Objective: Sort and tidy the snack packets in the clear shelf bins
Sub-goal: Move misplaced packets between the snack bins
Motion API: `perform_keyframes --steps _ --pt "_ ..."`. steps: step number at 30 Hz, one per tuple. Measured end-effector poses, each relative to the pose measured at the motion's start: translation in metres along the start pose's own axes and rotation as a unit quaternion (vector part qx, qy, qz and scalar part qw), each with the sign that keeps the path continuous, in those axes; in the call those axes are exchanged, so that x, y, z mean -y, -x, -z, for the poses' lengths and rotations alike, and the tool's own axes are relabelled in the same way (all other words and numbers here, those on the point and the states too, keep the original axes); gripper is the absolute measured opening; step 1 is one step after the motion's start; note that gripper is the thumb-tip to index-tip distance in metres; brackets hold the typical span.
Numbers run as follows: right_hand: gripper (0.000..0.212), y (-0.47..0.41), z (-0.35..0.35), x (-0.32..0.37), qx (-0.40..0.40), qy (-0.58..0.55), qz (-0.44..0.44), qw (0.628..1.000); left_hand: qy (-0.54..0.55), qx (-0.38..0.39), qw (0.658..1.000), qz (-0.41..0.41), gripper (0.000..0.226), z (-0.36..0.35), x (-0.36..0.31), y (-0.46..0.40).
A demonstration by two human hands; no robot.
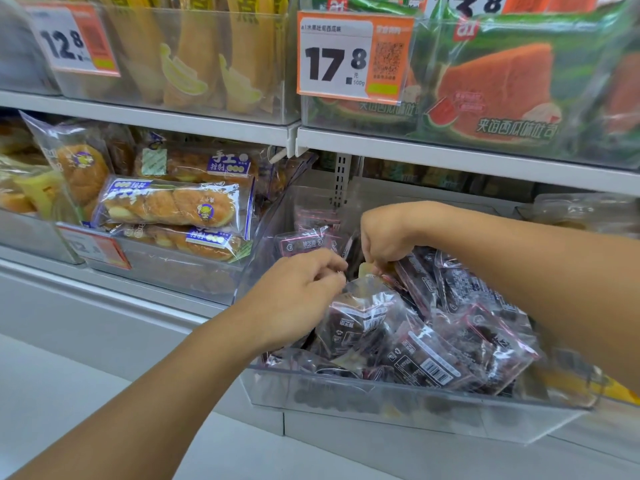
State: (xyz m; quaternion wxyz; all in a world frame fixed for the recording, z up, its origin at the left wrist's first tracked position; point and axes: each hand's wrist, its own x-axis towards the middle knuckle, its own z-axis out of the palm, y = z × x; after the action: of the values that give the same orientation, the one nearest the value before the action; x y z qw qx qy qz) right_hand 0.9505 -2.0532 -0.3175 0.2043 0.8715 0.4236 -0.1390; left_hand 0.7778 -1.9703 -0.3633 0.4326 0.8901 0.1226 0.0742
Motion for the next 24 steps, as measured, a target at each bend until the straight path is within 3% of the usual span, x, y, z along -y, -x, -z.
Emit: perform_keyframes --steps 6,9,13,16,19,24 --pt "0.031 0.029 -0.014 -0.018 -0.18 -0.081 0.023 0.98 -0.107 -0.006 0.994 0.02 0.027 -0.006 -0.007 -0.011" --pt "0.023 0.042 -0.022 -0.02 -0.248 -0.094 0.026 0.964 -0.115 -0.041 0.992 0.014 0.012 -0.007 -0.005 -0.014" --pt "0.018 0.054 -0.026 -0.018 -0.298 -0.091 0.06 0.948 -0.152 -0.126 0.98 -0.002 0.023 -0.009 0.002 -0.014" --pt "0.016 0.072 -0.026 -0.017 -0.361 -0.049 0.084 0.928 -0.164 -0.198 0.966 -0.018 0.018 -0.009 0.008 -0.013" --pt "0.015 0.097 -0.022 -0.018 -0.451 -0.07 0.105 0.884 -0.13 -0.264 0.955 -0.028 0.014 -0.009 0.01 -0.014" --pt "0.012 0.126 -0.037 -0.027 -0.553 -0.269 0.059 0.787 -0.043 -0.375 0.924 -0.059 0.013 -0.01 -0.001 -0.01"
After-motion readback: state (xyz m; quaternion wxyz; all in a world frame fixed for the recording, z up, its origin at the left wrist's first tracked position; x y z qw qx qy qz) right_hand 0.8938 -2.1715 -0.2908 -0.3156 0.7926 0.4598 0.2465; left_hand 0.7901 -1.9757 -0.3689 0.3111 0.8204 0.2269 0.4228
